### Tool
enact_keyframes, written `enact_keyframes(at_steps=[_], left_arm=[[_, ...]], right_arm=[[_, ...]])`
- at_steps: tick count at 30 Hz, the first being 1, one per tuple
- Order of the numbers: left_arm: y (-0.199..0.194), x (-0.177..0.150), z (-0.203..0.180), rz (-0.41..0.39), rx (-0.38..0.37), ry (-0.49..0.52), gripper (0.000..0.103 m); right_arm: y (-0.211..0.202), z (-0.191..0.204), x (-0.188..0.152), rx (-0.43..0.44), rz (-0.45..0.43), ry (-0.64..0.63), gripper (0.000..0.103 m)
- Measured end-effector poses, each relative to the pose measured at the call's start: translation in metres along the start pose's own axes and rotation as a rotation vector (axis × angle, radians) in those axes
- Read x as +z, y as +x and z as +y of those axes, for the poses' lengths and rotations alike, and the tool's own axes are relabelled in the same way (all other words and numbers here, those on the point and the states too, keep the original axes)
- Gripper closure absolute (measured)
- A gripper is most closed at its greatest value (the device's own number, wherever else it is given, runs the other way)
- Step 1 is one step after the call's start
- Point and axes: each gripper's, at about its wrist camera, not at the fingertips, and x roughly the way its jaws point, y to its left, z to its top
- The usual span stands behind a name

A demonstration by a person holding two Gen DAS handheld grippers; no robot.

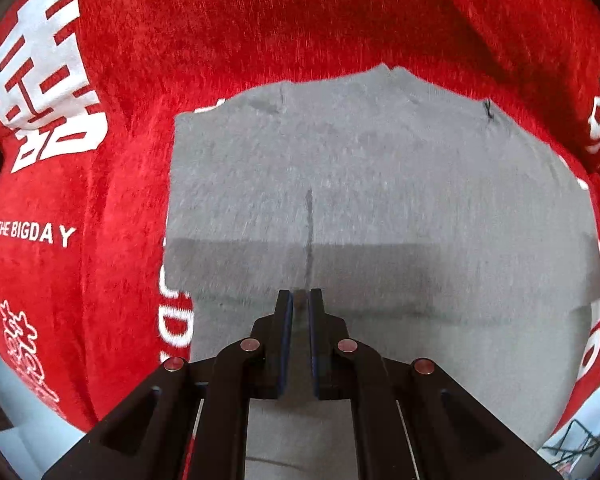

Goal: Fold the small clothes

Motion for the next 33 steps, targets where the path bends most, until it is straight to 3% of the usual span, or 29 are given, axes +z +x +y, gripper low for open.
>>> enact_keyframes(at_steps=[4, 8, 9, 10, 11, 12, 20, 26, 27, 30, 33], left_arm=[[0.003, -0.008, 0.003, 0.045, 0.005, -0.012, 0.095], [0.001, -0.015, 0.007, 0.065, -0.009, -0.049, 0.095], [0.001, -0.017, 0.007, 0.068, -0.006, -0.054, 0.083], [0.000, -0.019, 0.008, 0.069, -0.006, -0.058, 0.041], [-0.002, -0.021, 0.008, 0.067, -0.001, -0.065, 0.020], [-0.006, -0.023, 0.009, 0.050, 0.002, -0.074, 0.005], [-0.020, -0.027, 0.005, 0.038, 0.000, -0.060, 0.004], [-0.029, -0.027, 0.001, 0.025, 0.024, -0.027, 0.004], [-0.030, -0.028, 0.000, 0.026, 0.026, -0.023, 0.004], [-0.031, -0.030, 0.001, 0.024, 0.036, -0.019, 0.004], [-0.032, -0.032, 0.004, 0.022, 0.056, -0.021, 0.001]], right_arm=[[0.019, 0.006, -0.016, -0.066, 0.046, -0.021, 0.090], [0.015, -0.002, -0.020, -0.078, 0.043, 0.010, 0.090], [0.011, -0.005, -0.021, -0.096, 0.048, 0.016, 0.089], [0.007, -0.008, -0.023, -0.098, 0.050, 0.020, 0.089], [0.004, -0.009, -0.025, -0.084, 0.051, 0.025, 0.089], [-0.001, -0.009, -0.029, -0.064, 0.050, 0.030, 0.089], [-0.015, -0.002, -0.054, -0.013, 0.085, 0.040, 0.089], [0.000, 0.028, -0.056, 0.024, 0.107, 0.043, 0.088], [0.001, 0.033, -0.057, 0.047, 0.113, 0.042, 0.080], [0.003, 0.050, -0.058, 0.118, 0.117, 0.043, 0.035], [0.018, 0.084, -0.058, 0.266, 0.141, 0.049, 0.033]])
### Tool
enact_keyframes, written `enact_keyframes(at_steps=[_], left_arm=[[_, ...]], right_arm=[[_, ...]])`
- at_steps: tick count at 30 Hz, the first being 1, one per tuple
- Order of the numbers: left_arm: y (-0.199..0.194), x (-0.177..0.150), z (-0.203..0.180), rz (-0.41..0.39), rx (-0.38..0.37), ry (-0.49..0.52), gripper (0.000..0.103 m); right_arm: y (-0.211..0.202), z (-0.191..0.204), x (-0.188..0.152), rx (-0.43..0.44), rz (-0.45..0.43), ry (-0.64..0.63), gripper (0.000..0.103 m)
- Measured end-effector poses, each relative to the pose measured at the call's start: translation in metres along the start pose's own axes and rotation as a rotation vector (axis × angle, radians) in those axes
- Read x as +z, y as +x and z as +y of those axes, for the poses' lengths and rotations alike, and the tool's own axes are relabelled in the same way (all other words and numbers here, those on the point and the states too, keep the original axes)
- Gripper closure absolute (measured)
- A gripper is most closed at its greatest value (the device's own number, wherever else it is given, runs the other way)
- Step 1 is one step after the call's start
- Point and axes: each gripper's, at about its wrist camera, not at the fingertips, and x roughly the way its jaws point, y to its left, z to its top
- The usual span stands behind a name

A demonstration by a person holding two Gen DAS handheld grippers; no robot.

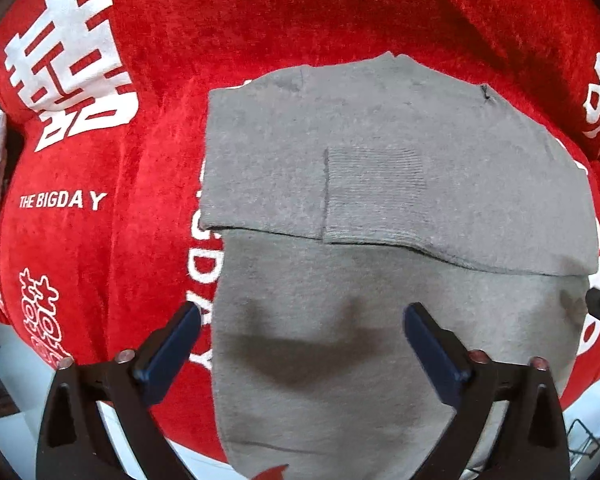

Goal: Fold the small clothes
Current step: 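Open both grippers and smooth the folded sweater edges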

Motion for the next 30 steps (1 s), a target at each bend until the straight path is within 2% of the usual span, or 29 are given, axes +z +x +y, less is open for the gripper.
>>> enact_keyframes(at_steps=[5, 11, 13, 14, 16, 17, 22, 26, 29, 30], left_arm=[[-0.001, -0.001, 0.014, -0.009, -0.011, -0.022, 0.001], [0.010, -0.001, 0.042, 0.027, -0.020, -0.105, 0.001], [0.013, -0.003, 0.050, 0.032, -0.025, -0.114, 0.001], [0.015, -0.004, 0.052, 0.037, -0.034, -0.109, 0.001], [0.017, -0.005, 0.056, 0.039, -0.039, -0.099, 0.001], [0.016, -0.006, 0.058, 0.035, -0.035, -0.096, 0.001], [0.013, -0.008, 0.065, 0.020, -0.023, -0.096, 0.001], [0.014, -0.008, 0.071, 0.029, -0.040, -0.112, 0.001], [0.015, -0.008, 0.072, 0.035, -0.044, -0.109, 0.001], [0.014, -0.008, 0.072, 0.035, -0.043, -0.106, 0.001]], right_arm=[[0.056, 0.040, 0.002, 0.228, 0.104, 0.087, 0.033], [0.111, 0.063, 0.003, 0.360, 0.159, 0.252, 0.033], [0.125, 0.068, 0.004, 0.368, 0.165, 0.307, 0.035], [0.126, 0.068, 0.003, 0.375, 0.160, 0.321, 0.040], [0.127, 0.072, 0.004, 0.372, 0.142, 0.337, 0.082], [0.128, 0.074, 0.005, 0.359, 0.145, 0.337, 0.090], [0.132, 0.078, 0.000, 0.292, 0.164, 0.296, 0.092], [0.124, 0.091, -0.005, 0.225, 0.193, 0.189, 0.091], [0.109, 0.096, -0.008, 0.190, 0.186, 0.114, 0.091], [0.105, 0.096, -0.008, 0.184, 0.180, 0.102, 0.088]])
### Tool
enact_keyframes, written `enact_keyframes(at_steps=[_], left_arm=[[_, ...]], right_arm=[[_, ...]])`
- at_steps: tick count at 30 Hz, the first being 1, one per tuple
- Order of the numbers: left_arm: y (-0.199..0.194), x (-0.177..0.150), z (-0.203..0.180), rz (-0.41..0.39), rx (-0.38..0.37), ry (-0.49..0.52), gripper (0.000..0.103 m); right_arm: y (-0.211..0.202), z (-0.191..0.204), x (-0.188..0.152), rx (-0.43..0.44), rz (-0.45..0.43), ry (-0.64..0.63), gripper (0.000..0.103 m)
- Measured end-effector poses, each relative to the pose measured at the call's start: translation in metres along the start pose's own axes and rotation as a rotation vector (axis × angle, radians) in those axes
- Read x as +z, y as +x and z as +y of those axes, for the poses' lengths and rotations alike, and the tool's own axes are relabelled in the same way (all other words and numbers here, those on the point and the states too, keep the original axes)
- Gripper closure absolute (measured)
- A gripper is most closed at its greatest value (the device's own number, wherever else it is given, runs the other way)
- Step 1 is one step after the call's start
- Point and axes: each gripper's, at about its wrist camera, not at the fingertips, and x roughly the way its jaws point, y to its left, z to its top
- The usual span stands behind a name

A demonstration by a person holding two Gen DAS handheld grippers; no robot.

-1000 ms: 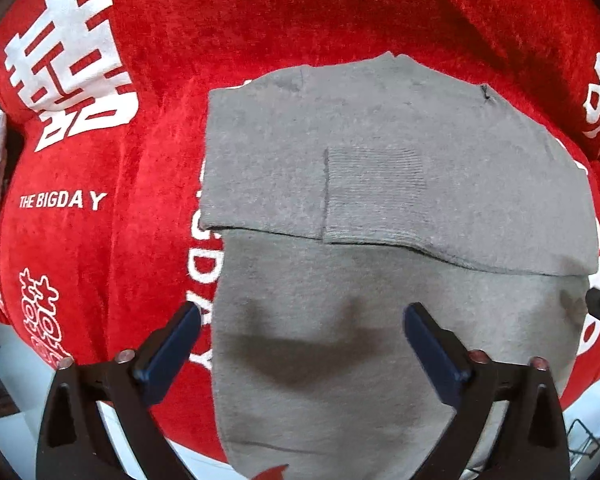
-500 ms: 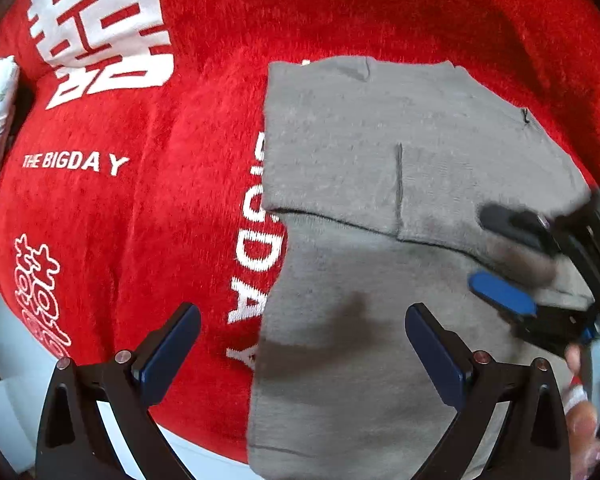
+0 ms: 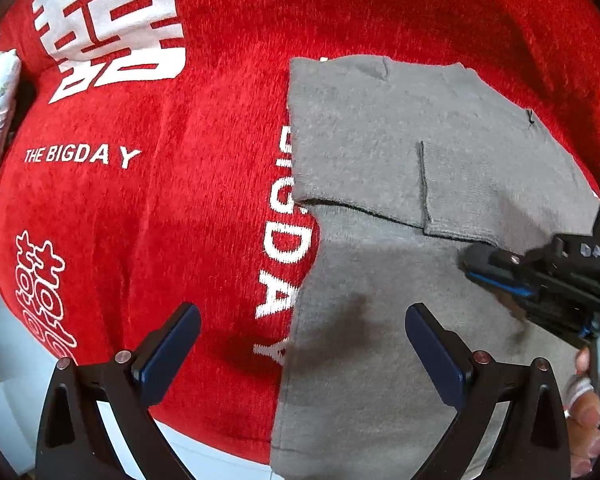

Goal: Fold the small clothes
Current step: 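Open both grippers and smooth the folded sweater edges, then move both open grippers to the hem edge of the folded sweater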

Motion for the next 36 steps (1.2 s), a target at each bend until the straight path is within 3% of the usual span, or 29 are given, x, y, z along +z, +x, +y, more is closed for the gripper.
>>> enact_keyframes(at_steps=[2, 4, 16, 18, 24, 26, 27, 28, 32, 36], left_arm=[[-0.001, 0.000, 0.000, 0.000, -0.001, 0.005, 0.001], [-0.003, -0.001, -0.001, 0.002, -0.006, 0.008, 0.001], [-0.012, -0.003, -0.012, 0.011, -0.018, 0.056, 0.001], [-0.013, -0.004, -0.014, 0.015, -0.020, 0.068, 0.001], [-0.010, -0.010, -0.015, 0.035, -0.012, 0.092, 0.001], [-0.009, -0.011, -0.013, 0.037, -0.009, 0.091, 0.001], [-0.009, -0.011, -0.012, 0.036, -0.006, 0.088, 0.001], [-0.009, -0.011, -0.010, 0.034, -0.002, 0.086, 0.001], [-0.010, -0.013, -0.001, 0.028, 0.018, 0.071, 0.001], [-0.008, -0.016, 0.010, 0.028, 0.031, 0.061, 0.001]], right_arm=[[-0.012, 0.001, -0.002, -0.016, -0.013, -0.022, 0.074], [-0.026, 0.000, -0.004, -0.041, -0.034, -0.045, 0.052], [-0.092, -0.008, -0.026, -0.202, -0.148, -0.164, 0.044], [-0.095, -0.011, -0.031, -0.222, -0.157, -0.171, 0.044], [-0.069, -0.003, -0.028, -0.132, -0.135, -0.127, 0.044], [-0.051, 0.003, -0.022, -0.113, -0.126, -0.113, 0.055], [-0.040, 0.007, -0.017, -0.114, -0.126, -0.106, 0.074], [-0.032, 0.011, -0.014, -0.126, -0.128, -0.106, 0.081], [-0.012, 0.028, 0.002, -0.210, -0.182, -0.151, 0.081], [0.007, 0.034, 0.012, -0.259, -0.149, -0.175, 0.081]])
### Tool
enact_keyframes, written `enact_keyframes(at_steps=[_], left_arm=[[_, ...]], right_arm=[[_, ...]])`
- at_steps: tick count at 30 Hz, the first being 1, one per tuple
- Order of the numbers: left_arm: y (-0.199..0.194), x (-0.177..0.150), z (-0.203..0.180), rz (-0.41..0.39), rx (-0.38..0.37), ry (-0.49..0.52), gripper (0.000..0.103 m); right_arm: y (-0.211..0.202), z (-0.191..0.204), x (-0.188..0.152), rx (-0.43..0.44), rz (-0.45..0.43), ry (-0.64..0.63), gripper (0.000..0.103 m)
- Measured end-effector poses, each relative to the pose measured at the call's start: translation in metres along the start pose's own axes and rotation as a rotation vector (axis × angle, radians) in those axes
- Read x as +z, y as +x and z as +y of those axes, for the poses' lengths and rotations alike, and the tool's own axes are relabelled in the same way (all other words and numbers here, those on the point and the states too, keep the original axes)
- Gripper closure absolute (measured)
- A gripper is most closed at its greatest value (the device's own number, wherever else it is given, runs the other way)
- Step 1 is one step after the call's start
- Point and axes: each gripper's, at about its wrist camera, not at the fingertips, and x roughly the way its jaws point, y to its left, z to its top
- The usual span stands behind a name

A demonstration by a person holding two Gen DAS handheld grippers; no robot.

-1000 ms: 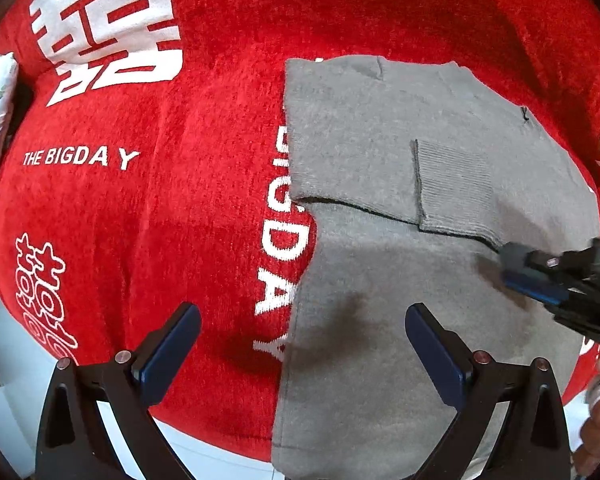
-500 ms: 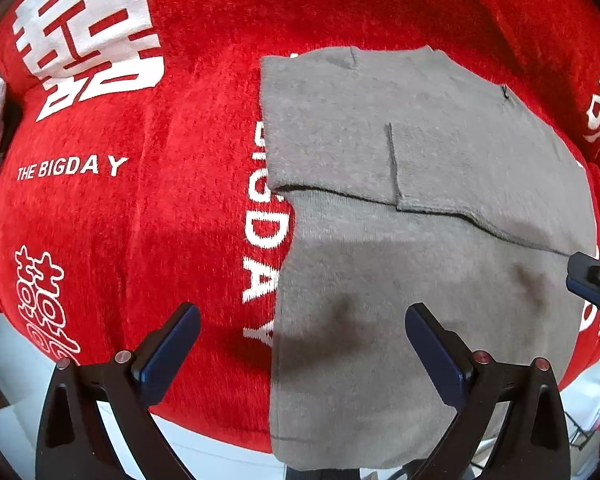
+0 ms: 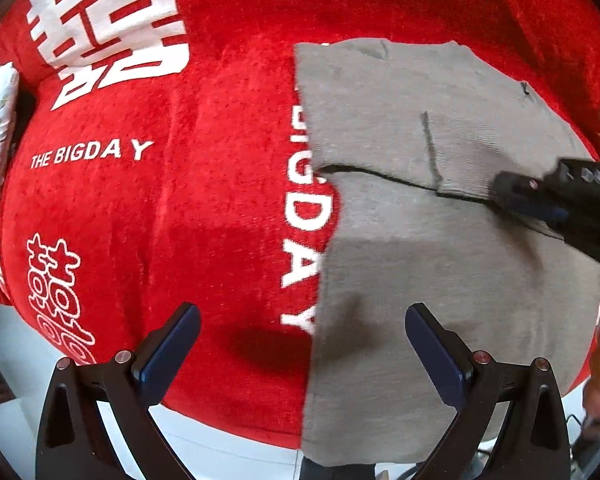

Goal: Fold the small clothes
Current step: 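Move both open grippers to the hem edge of the folded sweater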

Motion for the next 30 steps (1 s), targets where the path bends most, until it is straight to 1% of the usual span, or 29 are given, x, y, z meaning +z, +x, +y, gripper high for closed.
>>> enact_keyframes(at_steps=[2, 4, 5, 7, 9, 11, 12, 13, 18, 20, 22, 23, 27, 29, 30], left_arm=[[0.002, -0.002, 0.004, 0.003, 0.003, -0.004, 0.001], [0.004, -0.004, 0.007, 0.008, 0.001, -0.010, 0.001], [0.004, -0.005, 0.009, 0.008, -0.003, -0.015, 0.001], [0.004, -0.006, 0.011, 0.010, -0.010, -0.019, 0.001], [0.003, -0.006, 0.012, 0.009, -0.017, -0.018, 0.001], [0.002, -0.007, 0.013, 0.005, -0.020, -0.009, 0.001], [0.001, -0.007, 0.012, 0.004, -0.022, -0.004, 0.001], [0.001, -0.007, 0.012, 0.003, -0.024, 0.002, 0.001], [0.001, -0.010, 0.007, -0.003, -0.032, 0.037, 0.001], [0.001, -0.014, 0.003, -0.004, -0.034, 0.056, 0.001], [0.002, -0.017, -0.002, -0.001, -0.037, 0.076, 0.001], [0.002, -0.019, -0.003, 0.001, -0.040, 0.079, 0.001], [0.002, -0.028, -0.007, 0.003, -0.043, 0.068, 0.001], [0.003, -0.034, -0.009, 0.005, -0.055, 0.058, 0.001], [0.004, -0.037, -0.010, 0.006, -0.063, 0.051, 0.001]], right_arm=[[-0.001, 0.004, -0.001, 0.005, 0.017, -0.024, 0.081], [-0.003, 0.007, -0.006, 0.036, 0.059, -0.053, 0.081], [-0.006, 0.008, -0.009, 0.037, 0.067, -0.064, 0.081], [-0.016, 0.006, -0.018, 0.029, 0.066, -0.086, 0.081], [-0.026, -0.002, -0.024, 0.037, 0.062, -0.073, 0.080], [-0.039, -0.015, -0.031, 0.041, 0.052, -0.041, 0.072], [-0.044, -0.021, -0.034, 0.040, 0.047, -0.030, 0.064], [-0.050, -0.027, -0.037, 0.038, 0.038, -0.017, 0.058], [-0.075, -0.058, -0.054, 0.024, 0.006, 0.035, 0.057], [-0.082, -0.068, -0.059, 0.018, 0.003, 0.044, 0.055], [-0.088, -0.078, -0.066, 0.009, 0.002, 0.049, 0.049], [-0.090, -0.083, -0.069, 0.006, 0.004, 0.049, 0.049], [-0.098, -0.100, -0.081, -0.002, 0.006, 0.038, 0.049], [-0.102, -0.111, -0.088, -0.003, -0.011, 0.030, 0.047], [-0.103, -0.118, -0.090, 0.004, -0.014, 0.033, 0.044]])
